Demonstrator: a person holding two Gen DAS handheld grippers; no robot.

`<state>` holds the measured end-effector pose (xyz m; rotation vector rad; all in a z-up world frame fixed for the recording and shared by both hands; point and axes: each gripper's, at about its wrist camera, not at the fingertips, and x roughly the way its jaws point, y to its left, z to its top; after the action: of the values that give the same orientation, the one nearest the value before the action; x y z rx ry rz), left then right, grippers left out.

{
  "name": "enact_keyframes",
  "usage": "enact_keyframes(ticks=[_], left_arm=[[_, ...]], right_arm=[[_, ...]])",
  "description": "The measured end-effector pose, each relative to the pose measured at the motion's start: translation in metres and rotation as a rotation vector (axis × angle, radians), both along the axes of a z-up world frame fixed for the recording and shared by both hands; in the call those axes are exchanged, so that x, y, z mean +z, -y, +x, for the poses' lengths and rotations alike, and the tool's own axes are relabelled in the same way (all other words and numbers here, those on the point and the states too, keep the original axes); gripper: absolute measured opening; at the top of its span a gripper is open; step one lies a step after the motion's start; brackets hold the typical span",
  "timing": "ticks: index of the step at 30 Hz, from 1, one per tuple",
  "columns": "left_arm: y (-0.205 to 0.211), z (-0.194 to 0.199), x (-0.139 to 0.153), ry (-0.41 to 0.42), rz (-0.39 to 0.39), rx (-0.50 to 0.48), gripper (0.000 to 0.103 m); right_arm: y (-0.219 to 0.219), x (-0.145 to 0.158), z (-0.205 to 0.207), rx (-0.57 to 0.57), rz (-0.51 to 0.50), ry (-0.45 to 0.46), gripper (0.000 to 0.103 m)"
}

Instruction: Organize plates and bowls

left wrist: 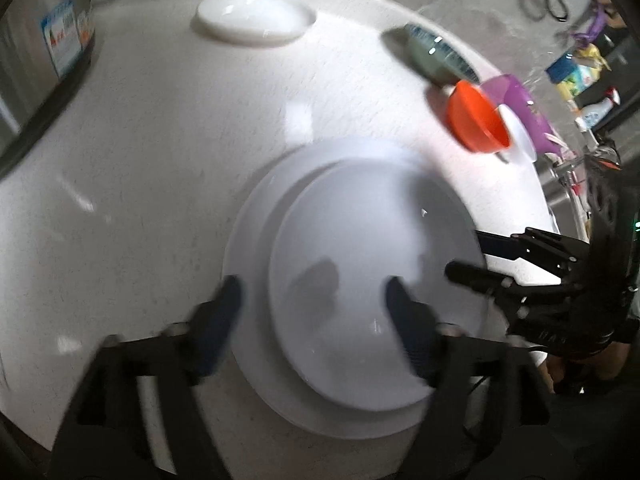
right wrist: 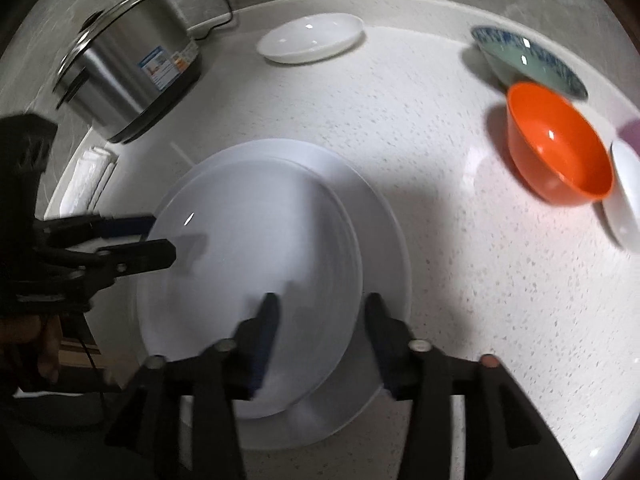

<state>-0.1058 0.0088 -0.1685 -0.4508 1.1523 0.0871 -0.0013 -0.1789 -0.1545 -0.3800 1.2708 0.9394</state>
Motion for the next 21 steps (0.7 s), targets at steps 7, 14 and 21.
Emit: enact_keyframes(ticks=[7, 14, 21], left_arm=[[-0.03, 0.0, 0.022, 0.031, 0.048, 0.043, 0.094], [-0.102, 0.058, 0.044, 0.01, 0.182, 0.194, 0.094], [-0.154, 0.154, 0.052, 0.049, 0.285, 0.217, 0.093]], right_arm=[[0.006, 0.015, 0.006, -0.053, 0.005, 0.053, 0.06], [-0.017, 0.068, 0.085, -0.127, 0.109, 0.076, 0.065], [-0.102, 0.067, 0.19, -0.204, 0.182, -0.058, 0.064]])
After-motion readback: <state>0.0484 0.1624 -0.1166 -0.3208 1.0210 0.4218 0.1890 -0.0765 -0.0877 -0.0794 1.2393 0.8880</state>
